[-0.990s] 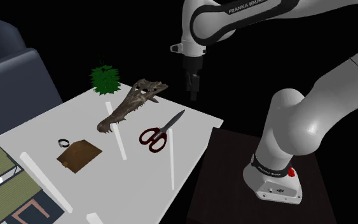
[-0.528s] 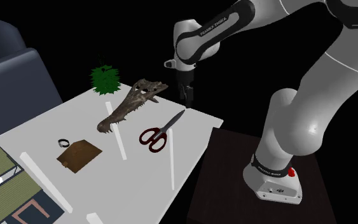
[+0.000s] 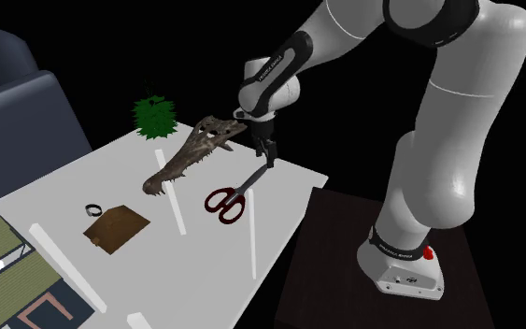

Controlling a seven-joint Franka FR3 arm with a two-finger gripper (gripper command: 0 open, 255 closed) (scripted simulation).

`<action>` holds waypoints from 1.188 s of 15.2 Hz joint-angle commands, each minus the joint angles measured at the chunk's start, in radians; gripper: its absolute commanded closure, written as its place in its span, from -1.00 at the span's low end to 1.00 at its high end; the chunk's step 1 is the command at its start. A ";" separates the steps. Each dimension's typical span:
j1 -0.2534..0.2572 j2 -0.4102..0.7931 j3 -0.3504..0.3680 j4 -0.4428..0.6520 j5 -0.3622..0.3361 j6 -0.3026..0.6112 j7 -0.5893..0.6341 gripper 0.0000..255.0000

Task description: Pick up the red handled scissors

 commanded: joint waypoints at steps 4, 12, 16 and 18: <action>-0.043 0.240 0.034 0.132 0.122 0.063 -0.210 -1.00; -0.154 0.573 0.141 0.393 0.199 0.109 -0.419 -1.00; -0.182 0.669 0.170 0.471 0.208 0.127 -0.455 -1.00; -0.188 0.692 0.178 0.480 0.216 0.142 -0.459 -1.00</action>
